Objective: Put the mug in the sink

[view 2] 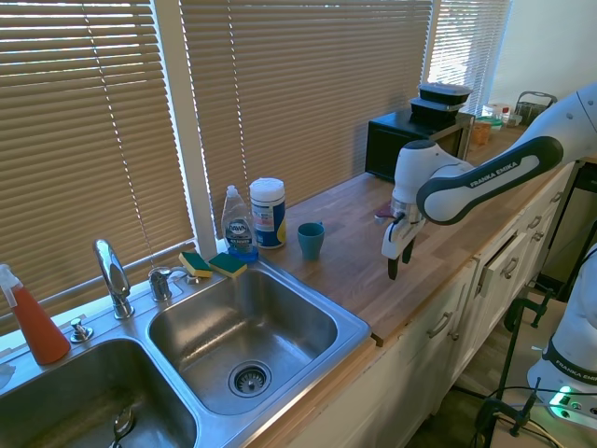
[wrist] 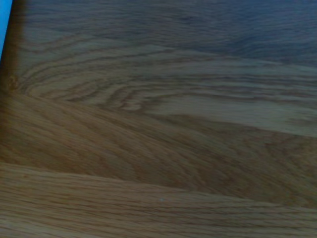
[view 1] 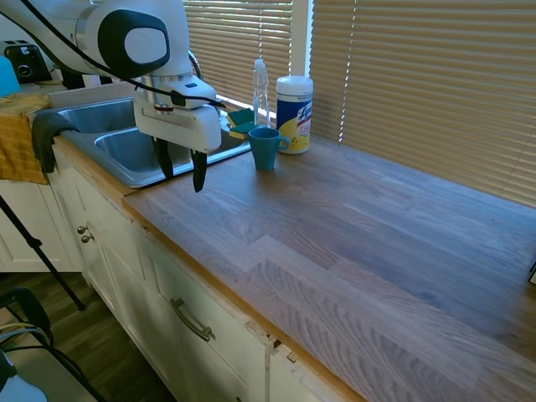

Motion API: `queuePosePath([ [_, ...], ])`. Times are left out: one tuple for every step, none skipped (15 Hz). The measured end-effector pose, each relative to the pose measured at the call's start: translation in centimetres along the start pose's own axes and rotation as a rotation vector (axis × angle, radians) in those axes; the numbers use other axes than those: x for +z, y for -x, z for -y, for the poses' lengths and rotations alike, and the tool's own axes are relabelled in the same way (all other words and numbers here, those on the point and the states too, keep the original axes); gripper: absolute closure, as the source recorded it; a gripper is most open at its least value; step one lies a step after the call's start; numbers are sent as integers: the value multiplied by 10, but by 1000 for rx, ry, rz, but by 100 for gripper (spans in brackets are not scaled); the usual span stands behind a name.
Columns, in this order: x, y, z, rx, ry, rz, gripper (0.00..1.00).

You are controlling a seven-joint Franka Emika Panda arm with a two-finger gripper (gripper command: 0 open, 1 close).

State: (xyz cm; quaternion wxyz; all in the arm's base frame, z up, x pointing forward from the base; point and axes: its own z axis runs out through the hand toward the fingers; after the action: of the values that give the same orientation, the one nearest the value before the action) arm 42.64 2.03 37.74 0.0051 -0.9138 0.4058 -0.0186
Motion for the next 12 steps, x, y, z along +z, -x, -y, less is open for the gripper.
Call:
queuePosePath([
  [0, 0, 0, 0, 1, 1, 0],
  [0, 0, 0, 0, 0, 0, 0],
  [-2, -1, 1, 1, -3, -2, 0],
  [-7, -3, 4, 2, -8, -6, 0],
  [-14, -7, 6, 5, -15, -11, 0],
  [-23, -11, 9, 9, -25, -17, 0],
  [-36, -17, 12, 14, -37, -24, 0],
  [-50, -23, 16, 20, -52, -31, 0],
  [-64, -28, 20, 26, -67, -37, 0],
  [-78, -33, 24, 36, -84, -40, 0],
  [-93, -39, 26, 50, -103, -42, 0],
  [-106, -46, 29, 67, -122, -41, 0],
])
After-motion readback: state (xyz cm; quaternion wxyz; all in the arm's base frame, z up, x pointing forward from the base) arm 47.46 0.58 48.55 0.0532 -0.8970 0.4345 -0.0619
